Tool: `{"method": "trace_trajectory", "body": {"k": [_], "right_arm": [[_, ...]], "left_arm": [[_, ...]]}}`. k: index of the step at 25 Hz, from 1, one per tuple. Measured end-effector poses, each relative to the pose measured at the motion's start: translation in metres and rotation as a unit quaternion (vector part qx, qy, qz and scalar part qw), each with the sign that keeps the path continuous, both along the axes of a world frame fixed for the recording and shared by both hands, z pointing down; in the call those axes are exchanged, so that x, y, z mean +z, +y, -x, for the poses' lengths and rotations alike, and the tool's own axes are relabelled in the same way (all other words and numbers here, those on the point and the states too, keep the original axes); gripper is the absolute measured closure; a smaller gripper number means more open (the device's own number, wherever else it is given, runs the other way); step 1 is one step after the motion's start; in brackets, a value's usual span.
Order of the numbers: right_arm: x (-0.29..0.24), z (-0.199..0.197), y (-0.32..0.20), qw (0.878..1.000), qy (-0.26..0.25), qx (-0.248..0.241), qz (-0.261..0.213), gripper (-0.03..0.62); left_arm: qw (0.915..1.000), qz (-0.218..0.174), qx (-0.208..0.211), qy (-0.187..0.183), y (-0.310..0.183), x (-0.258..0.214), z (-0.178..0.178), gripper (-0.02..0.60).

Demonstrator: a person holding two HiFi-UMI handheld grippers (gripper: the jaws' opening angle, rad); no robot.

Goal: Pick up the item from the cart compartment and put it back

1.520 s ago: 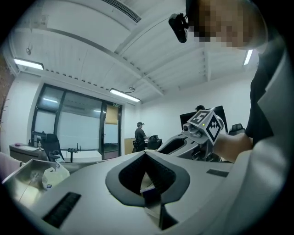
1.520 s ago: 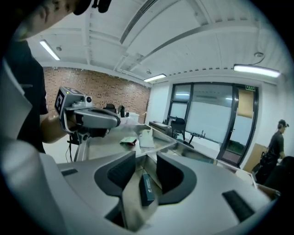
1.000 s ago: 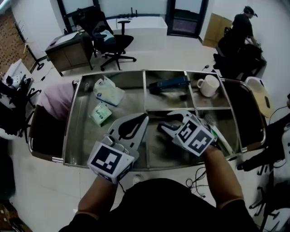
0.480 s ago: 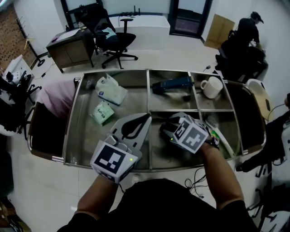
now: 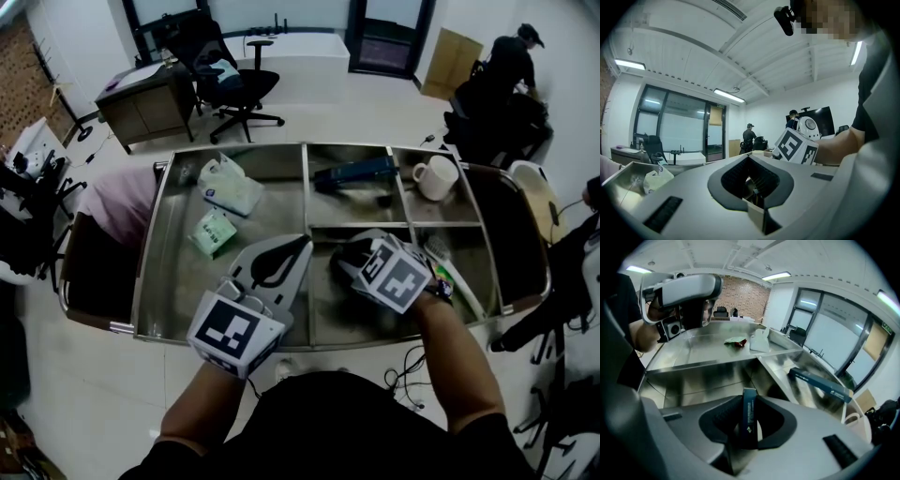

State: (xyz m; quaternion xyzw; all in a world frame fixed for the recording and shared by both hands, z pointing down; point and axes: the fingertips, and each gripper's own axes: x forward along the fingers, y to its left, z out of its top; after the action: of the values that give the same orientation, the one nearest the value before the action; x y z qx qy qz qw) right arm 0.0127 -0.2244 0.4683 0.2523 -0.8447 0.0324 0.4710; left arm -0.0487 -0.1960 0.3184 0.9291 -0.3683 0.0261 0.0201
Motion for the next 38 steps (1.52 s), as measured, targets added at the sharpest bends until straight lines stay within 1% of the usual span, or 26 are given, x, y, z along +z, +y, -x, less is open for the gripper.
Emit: {"method": "trace_trajectory", "body": {"k": [8,11,15,18,23,25,30,34,38], "right_arm": [[-0.024,-0.004,0.0,0.999,-0.037,0.018,-0.027,0.48],[-0.042,-0.005,-0.002,0.996,-0.073,0.027,-0.045,0.48],[-0.078,-0.008,0.002,0.987,-0.133,0.046,-0.074,0.482],[-0.104,-0.01,0.01,0.977,-0.183,0.054,-0.093,0.482],[-0.137,-0.018,0.024,0.96,-0.247,0.066,-0.117,0.482],[-0.148,-0.022,0.03,0.95,-0.28,0.074,-0.12,0.483],[-0.163,-0.034,0.049,0.919,-0.361,0.102,-0.122,0.484],[-0.175,-0.047,0.062,0.899,-0.403,0.115,-0.129,0.484],[-0.192,-0.057,0.08,0.88,-0.437,0.12,-0.144,0.484]], "left_arm": [[1.0,0.0,-0.005,0.0,0.004,0.002,-0.003,0.581],[0.9999,-0.008,-0.01,0.006,0.005,-0.005,-0.003,0.581],[0.9996,-0.02,-0.012,0.017,0.012,-0.02,-0.006,0.581],[0.9995,-0.024,-0.01,0.016,0.018,-0.027,-0.01,0.581],[0.9995,-0.024,-0.015,0.015,0.029,-0.031,-0.015,0.581],[0.9994,-0.026,-0.017,0.014,0.035,-0.033,-0.017,0.581],[0.9994,-0.026,-0.022,0.012,0.051,-0.034,-0.022,0.581],[0.9992,-0.023,-0.029,0.012,0.061,-0.034,-0.024,0.581],[0.9989,-0.026,-0.03,0.024,0.072,-0.039,-0.026,0.581]]}}
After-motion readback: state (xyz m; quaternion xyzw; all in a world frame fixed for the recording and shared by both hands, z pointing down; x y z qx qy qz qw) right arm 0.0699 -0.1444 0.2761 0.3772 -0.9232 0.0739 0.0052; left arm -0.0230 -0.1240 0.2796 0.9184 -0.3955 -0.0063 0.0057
